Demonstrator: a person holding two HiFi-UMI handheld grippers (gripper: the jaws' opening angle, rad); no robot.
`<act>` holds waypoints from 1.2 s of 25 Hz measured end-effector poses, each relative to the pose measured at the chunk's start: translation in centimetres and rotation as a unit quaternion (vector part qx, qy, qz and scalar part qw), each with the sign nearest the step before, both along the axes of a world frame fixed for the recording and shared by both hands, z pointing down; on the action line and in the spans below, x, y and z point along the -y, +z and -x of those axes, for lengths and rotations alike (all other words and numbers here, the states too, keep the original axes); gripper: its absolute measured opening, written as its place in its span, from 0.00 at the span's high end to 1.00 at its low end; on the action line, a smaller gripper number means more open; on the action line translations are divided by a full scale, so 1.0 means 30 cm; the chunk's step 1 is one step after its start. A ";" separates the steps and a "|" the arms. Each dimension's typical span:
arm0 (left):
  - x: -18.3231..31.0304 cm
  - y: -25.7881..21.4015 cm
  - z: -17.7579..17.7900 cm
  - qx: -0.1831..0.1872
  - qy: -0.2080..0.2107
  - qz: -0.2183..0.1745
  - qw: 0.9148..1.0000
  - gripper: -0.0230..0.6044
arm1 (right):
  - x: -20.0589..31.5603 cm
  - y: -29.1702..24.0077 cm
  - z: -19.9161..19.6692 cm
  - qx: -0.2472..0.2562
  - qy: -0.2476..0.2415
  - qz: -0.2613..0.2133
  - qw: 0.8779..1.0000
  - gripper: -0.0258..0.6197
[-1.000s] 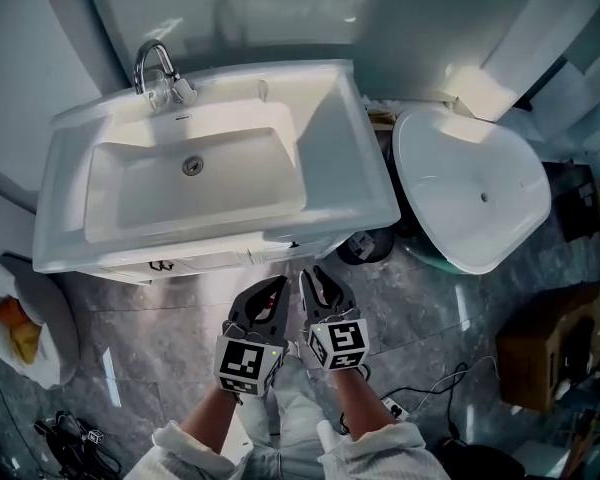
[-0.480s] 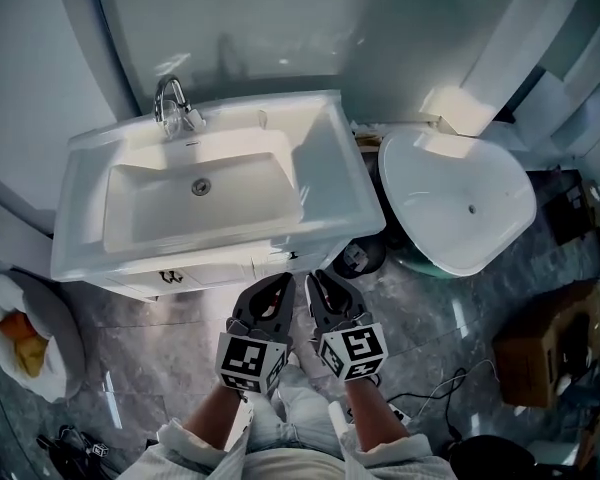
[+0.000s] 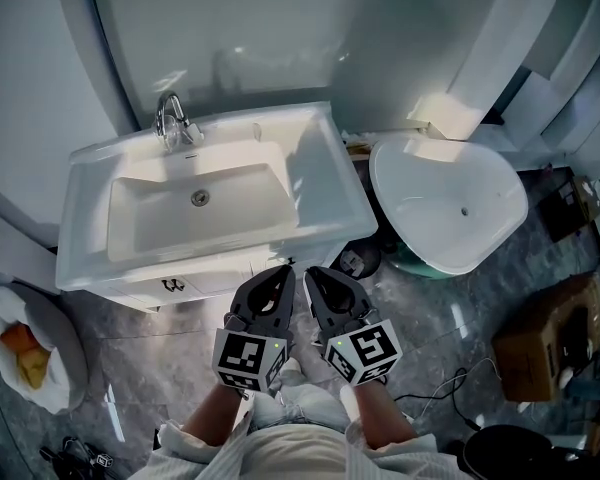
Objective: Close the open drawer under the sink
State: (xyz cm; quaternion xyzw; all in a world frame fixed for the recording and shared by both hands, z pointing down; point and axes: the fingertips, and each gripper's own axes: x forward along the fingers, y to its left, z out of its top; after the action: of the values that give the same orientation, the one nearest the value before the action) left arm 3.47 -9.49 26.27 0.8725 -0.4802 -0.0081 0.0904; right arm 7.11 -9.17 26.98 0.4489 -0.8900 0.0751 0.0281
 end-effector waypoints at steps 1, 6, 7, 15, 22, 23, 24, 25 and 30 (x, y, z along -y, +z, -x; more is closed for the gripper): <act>-0.001 -0.016 0.002 0.000 0.001 -0.003 1.000 0.94 | -0.006 -0.024 0.005 0.001 -0.003 -0.006 1.000 0.92; -0.013 -0.096 -0.003 -0.004 0.009 -0.019 1.000 0.94 | -0.036 -0.131 0.011 0.003 -0.024 -0.028 0.999 0.94; -0.016 -0.108 -0.006 -0.005 0.012 -0.020 1.000 0.94 | -0.040 -0.146 0.007 0.005 -0.025 -0.030 0.999 0.94; -0.058 -0.161 -0.052 0.001 0.041 -0.027 0.999 0.94 | -0.070 -0.199 -0.031 0.006 -0.028 -0.035 0.999 0.95; -0.055 -0.167 -0.059 0.003 0.049 -0.028 0.998 0.94 | -0.065 -0.201 -0.029 0.006 -0.031 -0.034 0.999 0.95; -0.053 -0.165 -0.057 0.003 0.049 -0.027 0.998 0.94 | -0.063 -0.200 -0.026 0.009 -0.033 -0.032 0.999 0.95; -0.050 -0.164 -0.055 0.003 0.049 -0.026 0.998 0.94 | -0.062 -0.199 -0.023 0.011 -0.035 -0.030 0.999 0.95; -0.047 -0.164 -0.052 0.003 0.049 -0.025 0.998 0.94 | -0.060 -0.198 -0.020 0.011 -0.036 -0.029 0.999 0.95; -0.042 -0.164 -0.043 0.002 0.048 -0.023 0.999 0.94 | -0.058 -0.200 -0.014 0.010 -0.034 -0.028 0.999 0.95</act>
State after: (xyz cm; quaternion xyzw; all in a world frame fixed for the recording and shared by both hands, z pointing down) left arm 4.75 -8.22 21.34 0.8964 -0.4377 -0.0131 0.0695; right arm 7.53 -7.43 20.98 0.4180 -0.9068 0.0537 0.0090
